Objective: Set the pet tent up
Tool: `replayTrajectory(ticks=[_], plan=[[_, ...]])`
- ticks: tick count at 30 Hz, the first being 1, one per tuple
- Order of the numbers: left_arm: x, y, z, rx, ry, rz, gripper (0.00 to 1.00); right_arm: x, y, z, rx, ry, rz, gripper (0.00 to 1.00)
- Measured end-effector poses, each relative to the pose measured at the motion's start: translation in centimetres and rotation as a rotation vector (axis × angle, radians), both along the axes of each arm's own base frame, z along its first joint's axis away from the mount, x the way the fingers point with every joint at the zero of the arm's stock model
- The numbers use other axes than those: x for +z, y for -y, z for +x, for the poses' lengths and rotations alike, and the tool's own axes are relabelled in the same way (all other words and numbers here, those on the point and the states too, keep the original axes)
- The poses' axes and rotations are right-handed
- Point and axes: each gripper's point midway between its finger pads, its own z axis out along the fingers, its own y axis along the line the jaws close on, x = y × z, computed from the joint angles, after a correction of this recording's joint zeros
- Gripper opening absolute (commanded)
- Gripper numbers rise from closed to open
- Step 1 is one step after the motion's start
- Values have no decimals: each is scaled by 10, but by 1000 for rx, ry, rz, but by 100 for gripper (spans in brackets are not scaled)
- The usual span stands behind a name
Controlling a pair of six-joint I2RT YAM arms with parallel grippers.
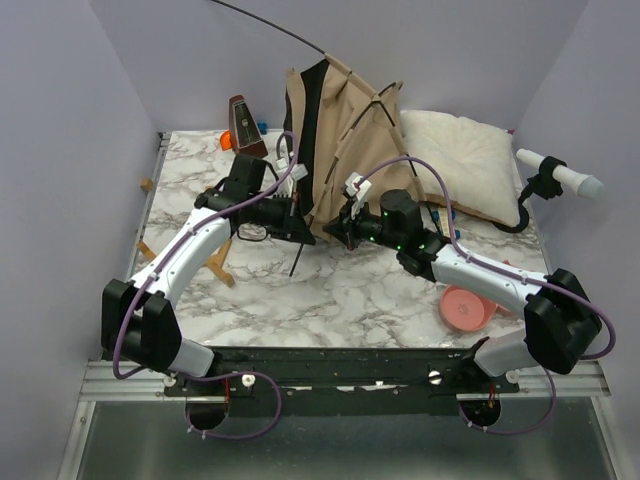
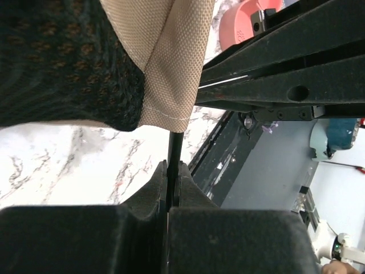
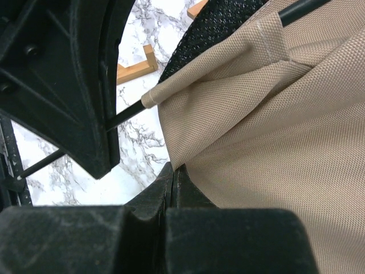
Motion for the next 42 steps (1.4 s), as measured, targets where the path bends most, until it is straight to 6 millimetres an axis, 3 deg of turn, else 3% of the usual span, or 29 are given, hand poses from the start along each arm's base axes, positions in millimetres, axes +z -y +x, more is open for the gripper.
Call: replayTrajectory(ticks=[6,10,14,16,19,23,29,33,38,42], plan=[[0,-13,13,28,31,6,0,1,1,2,-17,0,8,3],[0,-15,16,19,69,-10,0,-6,3,-1,-54,-60,27,27],[15,-13,34,20,205,-49,0,-38,-7,-46,4,-247,-17,57],[24,-12,38,19,258,-62,0,-42,-9,-60,16,-306,-23,68],[33,-12,39,16,302,-73,0,-25,-5,-65,-5,-332,19,77],[35,-12,40,16,313,-76,0,19,5,-62,-63,-293,119,84],[36,-12,41,16,319,-80,0,87,13,-32,-204,-251,275,86],[37,-11,42,16,325,-85,0,122,26,10,-311,-268,415,85],[35,-11,41,15,320,-84,0,131,30,57,-372,-316,520,81],[34,-11,41,14,320,-85,0,130,19,62,-344,-355,550,79]])
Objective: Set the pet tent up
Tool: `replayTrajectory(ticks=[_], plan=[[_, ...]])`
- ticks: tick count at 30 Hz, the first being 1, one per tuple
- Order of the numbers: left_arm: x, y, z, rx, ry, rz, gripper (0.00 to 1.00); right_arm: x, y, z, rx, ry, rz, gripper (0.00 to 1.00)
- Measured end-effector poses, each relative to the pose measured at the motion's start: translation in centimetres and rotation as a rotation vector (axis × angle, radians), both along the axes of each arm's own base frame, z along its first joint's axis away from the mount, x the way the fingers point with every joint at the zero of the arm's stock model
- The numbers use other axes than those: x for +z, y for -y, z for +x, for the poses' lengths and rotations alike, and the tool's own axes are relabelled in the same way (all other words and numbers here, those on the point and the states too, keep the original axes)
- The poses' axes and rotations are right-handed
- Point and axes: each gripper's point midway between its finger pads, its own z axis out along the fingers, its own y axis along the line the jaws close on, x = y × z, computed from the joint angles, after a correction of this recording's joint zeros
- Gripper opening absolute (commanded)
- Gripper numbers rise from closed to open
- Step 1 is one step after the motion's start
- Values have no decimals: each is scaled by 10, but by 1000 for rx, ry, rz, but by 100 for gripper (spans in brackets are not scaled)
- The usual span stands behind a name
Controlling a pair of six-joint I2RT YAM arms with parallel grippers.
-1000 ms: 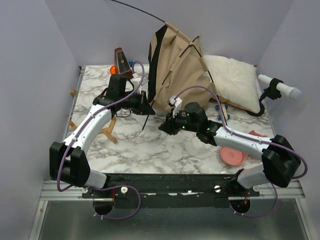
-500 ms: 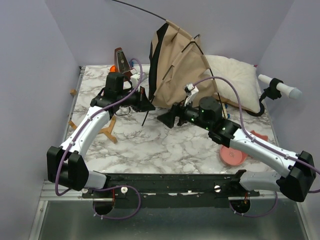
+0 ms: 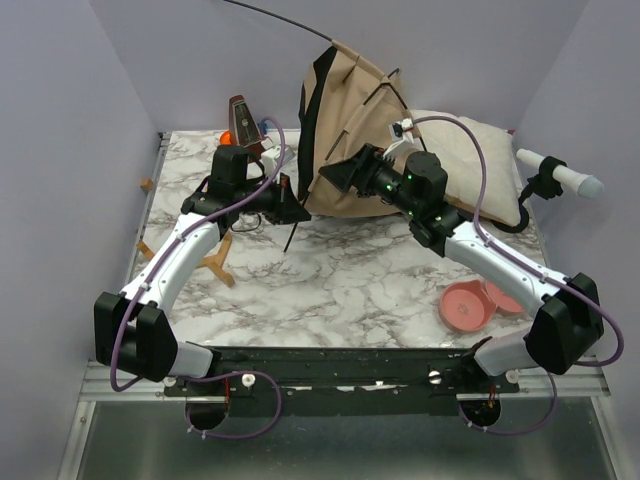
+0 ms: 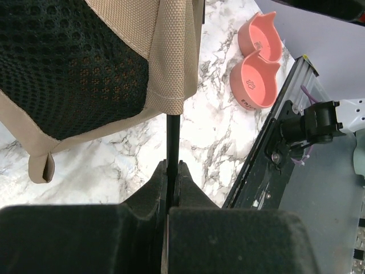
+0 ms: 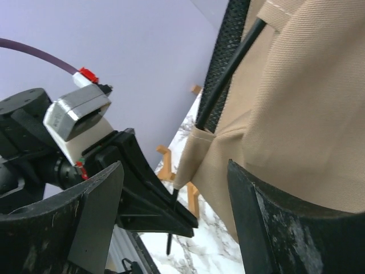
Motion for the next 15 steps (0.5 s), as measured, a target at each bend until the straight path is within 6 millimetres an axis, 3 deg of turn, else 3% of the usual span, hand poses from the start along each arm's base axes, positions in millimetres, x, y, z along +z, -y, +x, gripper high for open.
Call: replayTrajectory(ticks=[6,15], plan=[[1,0,1,0,8,-3,0,16,-2,0,7,18,56,68],[3,1,1,-1,13,-7,0,35,1,17,-20,40,102,64]])
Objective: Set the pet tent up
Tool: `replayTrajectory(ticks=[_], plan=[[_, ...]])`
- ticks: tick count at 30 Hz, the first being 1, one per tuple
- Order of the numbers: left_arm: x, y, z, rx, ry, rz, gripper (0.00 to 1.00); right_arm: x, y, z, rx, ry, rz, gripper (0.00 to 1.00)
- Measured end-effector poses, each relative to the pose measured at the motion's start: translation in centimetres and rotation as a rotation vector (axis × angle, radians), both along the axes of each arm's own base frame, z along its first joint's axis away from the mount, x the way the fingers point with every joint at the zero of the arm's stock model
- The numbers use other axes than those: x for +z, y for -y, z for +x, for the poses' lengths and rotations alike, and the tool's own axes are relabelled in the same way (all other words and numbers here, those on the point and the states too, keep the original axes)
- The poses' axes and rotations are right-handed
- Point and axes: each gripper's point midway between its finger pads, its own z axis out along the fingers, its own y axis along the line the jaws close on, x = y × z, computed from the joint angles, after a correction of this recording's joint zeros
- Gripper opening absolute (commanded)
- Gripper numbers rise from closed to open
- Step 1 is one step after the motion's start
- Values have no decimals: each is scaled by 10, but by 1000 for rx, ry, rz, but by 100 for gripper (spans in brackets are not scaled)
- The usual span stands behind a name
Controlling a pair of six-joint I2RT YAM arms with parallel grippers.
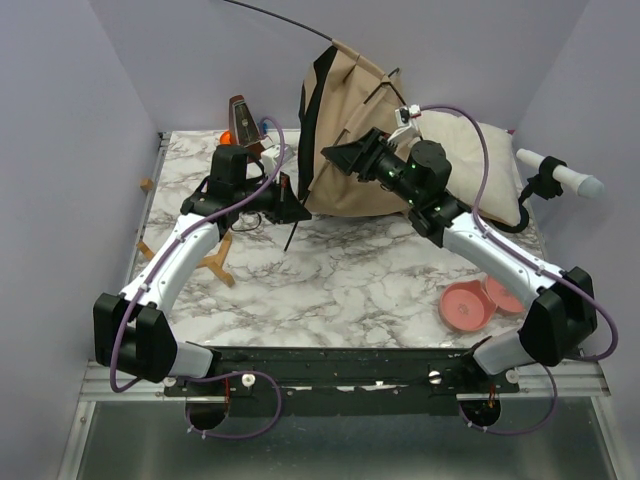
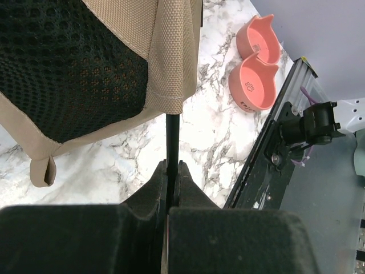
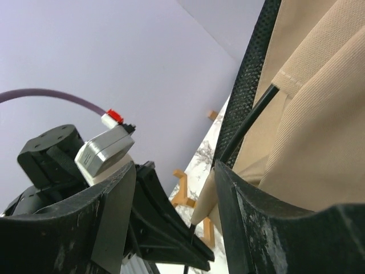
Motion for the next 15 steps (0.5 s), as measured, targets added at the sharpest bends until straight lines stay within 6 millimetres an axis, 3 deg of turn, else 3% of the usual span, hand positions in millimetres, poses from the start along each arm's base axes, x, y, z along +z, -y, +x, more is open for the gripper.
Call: replayTrajectory(ticks=[10,15], plan=[[3,0,-2,-1,4,-7,0,-27,-8,29,-26,-67,-9,62],[3,0,-2,-1,1,-8,0,-26,-17,37,-8,-51,26,61]])
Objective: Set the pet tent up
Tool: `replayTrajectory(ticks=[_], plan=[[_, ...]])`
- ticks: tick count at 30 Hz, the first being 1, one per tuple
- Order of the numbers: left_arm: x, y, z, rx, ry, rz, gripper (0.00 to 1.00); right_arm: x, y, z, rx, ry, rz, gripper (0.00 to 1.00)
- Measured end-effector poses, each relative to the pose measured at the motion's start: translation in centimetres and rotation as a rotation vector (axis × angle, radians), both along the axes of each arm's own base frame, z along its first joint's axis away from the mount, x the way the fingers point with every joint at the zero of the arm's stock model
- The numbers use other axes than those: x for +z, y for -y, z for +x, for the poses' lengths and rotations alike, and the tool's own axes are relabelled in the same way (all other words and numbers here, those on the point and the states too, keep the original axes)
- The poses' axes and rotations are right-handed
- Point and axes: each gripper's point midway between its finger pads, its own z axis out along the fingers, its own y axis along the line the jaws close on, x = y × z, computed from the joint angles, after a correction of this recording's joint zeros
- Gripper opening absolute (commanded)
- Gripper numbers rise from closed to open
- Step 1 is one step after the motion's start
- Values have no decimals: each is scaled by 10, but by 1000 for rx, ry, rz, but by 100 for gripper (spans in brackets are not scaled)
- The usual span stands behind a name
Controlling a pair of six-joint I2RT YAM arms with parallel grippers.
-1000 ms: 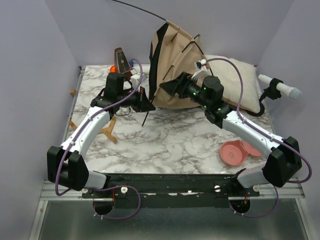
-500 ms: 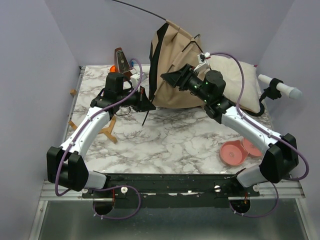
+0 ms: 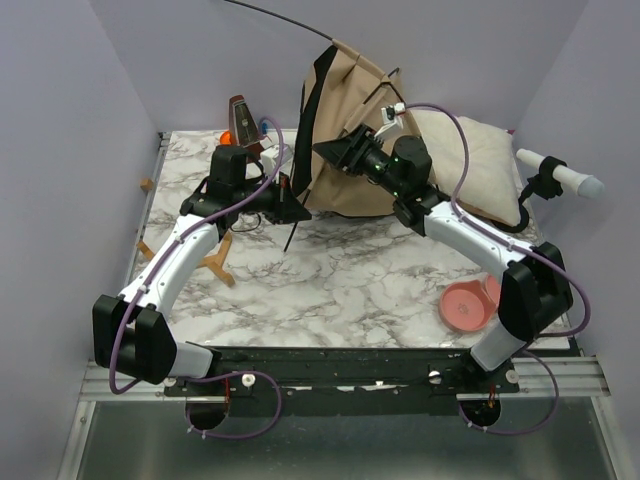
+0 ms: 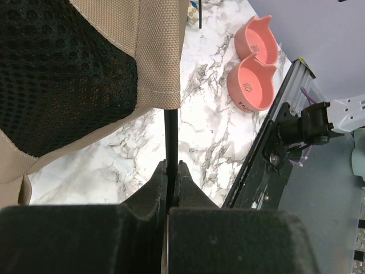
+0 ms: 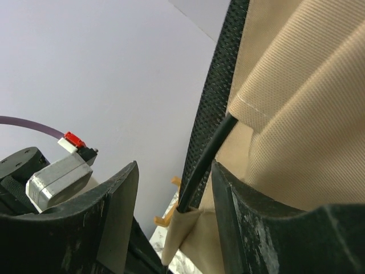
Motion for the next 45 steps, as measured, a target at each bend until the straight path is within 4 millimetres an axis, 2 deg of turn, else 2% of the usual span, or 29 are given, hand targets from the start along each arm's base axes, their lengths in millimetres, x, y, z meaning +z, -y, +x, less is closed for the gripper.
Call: replayTrajectory(ticks=[5,12,16,21,25,28,30,32,33,34,35,38,41,45], plan=[[0,0,0,0,0,1,0,0,-15,2,68,34,27,58],[-3,-1,-2,-2,-12,9,0,-4,-31,-11,197,69,17,56],[-8,-3,-5,-3,-31,20,0,-18,-40,-21,228,73,-3,55],[-27,-7,-14,4,-97,49,0,-45,-46,-35,252,48,-19,53],[-38,-9,-18,11,-130,64,0,-58,-50,-43,260,38,-23,52],[-41,-9,-19,13,-139,66,0,-63,-51,-46,255,38,-20,45],[-44,-10,-20,16,-147,65,0,-67,-52,-47,248,35,-21,36],[-48,-9,-20,20,-155,62,0,-71,-52,-48,240,28,-23,21],[-50,-9,-21,21,-158,60,0,-73,-53,-49,236,23,-26,9],[-51,-9,-21,23,-160,59,3,-76,-52,-48,227,17,-28,1],[-52,-10,-20,29,-159,61,11,-79,-52,-47,220,5,-30,1],[-55,-11,-18,40,-153,69,46,-81,-51,-46,188,-35,-30,1],[-47,-11,-10,67,-111,61,71,-87,-54,-55,192,-68,-65,1],[-28,-14,-13,84,-47,40,81,-95,-56,-60,201,-106,-99,1]])
